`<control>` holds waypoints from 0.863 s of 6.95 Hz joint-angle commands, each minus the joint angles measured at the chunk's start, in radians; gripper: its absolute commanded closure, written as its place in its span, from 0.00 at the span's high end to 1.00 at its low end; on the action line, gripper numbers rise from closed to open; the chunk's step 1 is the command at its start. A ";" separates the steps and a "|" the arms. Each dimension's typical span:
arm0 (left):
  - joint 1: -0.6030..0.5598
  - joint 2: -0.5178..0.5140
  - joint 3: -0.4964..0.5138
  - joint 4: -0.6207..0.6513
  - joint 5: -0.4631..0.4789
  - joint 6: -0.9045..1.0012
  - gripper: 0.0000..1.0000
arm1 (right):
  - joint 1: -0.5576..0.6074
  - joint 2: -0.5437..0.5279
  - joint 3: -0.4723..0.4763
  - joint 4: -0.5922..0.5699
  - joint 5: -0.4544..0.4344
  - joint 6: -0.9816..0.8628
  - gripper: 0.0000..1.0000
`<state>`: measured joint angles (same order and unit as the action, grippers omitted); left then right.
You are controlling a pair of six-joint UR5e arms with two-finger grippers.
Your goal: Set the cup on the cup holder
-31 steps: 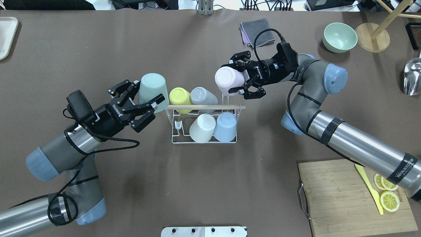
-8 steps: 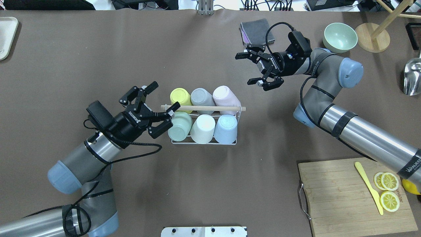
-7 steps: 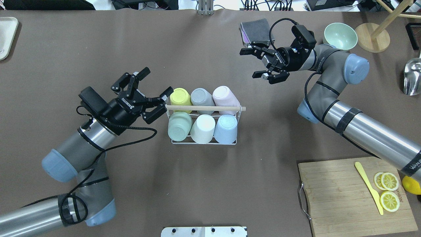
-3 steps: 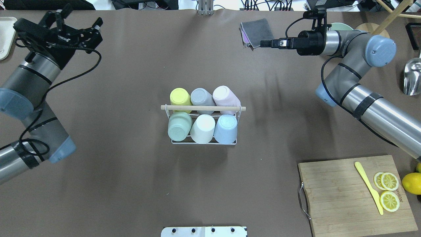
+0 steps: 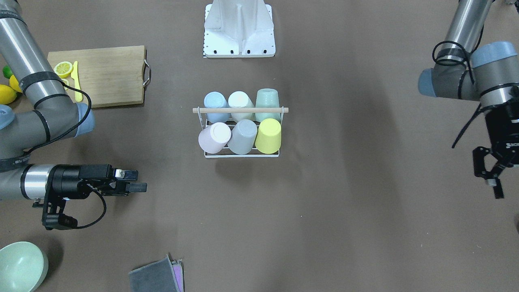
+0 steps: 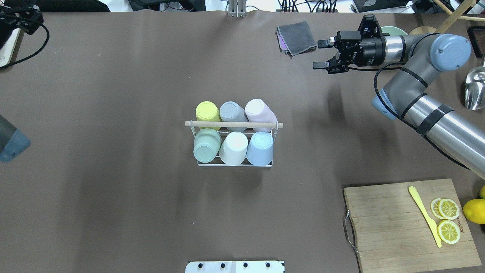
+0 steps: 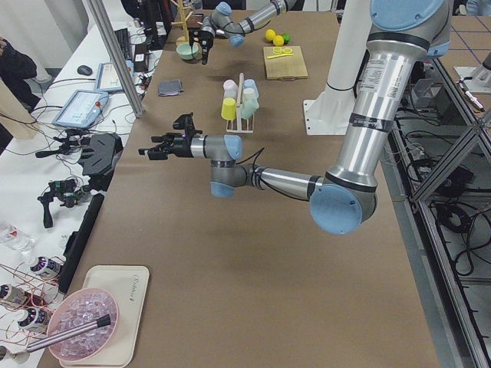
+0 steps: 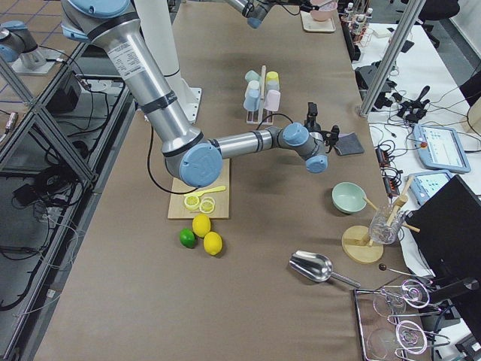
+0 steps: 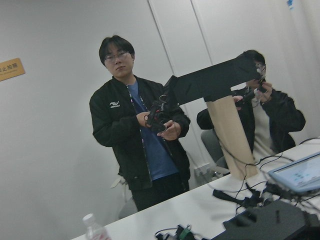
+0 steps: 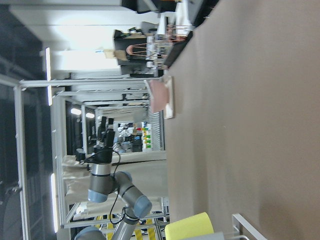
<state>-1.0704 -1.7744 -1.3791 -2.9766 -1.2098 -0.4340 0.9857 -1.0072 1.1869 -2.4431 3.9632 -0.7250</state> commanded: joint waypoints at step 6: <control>-0.371 0.039 -0.096 0.931 -0.872 0.159 0.97 | 0.050 0.105 0.010 -0.355 -0.925 0.180 0.99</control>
<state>-1.4257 -1.7350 -1.4258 -2.2728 -1.9655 -0.3445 1.0168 -0.9093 1.1932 -2.8004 3.2078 -0.5453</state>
